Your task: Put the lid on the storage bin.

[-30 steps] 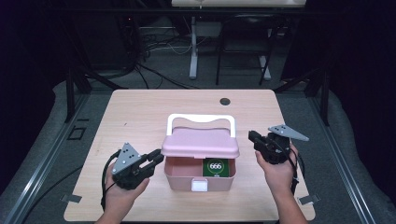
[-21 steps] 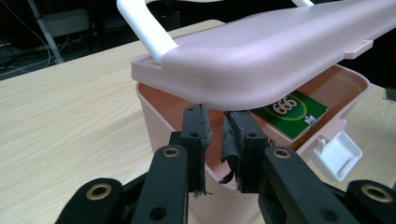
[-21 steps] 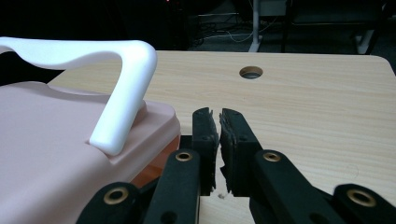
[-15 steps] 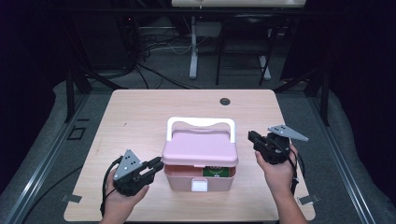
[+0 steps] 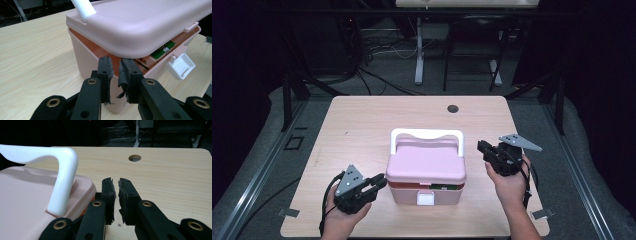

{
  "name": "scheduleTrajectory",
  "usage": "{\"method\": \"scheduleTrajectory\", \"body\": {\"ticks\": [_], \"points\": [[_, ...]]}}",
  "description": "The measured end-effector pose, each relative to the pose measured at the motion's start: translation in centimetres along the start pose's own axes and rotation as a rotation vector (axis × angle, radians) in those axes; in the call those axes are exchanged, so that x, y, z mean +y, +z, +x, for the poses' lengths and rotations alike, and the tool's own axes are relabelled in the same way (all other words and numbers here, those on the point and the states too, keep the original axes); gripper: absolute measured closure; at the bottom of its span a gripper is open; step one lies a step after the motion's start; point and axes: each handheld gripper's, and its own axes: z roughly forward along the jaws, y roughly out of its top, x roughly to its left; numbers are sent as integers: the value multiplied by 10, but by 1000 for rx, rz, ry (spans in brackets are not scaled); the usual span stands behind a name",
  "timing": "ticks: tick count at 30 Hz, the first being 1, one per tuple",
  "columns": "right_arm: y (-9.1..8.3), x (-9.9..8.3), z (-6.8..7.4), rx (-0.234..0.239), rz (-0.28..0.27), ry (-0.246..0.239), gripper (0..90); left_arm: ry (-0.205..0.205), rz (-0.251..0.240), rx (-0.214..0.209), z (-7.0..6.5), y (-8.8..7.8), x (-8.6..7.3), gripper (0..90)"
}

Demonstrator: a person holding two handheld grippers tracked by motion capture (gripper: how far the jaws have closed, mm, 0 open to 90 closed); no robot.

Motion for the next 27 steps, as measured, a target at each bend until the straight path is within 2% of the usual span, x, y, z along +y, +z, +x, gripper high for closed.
{"method": "scheduleTrajectory", "body": {"ticks": [14, 27], "points": [[-1, 1, -2, 1, -7, 4, 808, -3, 48, 7, -1, 4, -8, 783], [-2, 1, -3, 2, -11, 8, 794, -34, 6, 41, 11, -4, -7, 763]]}}
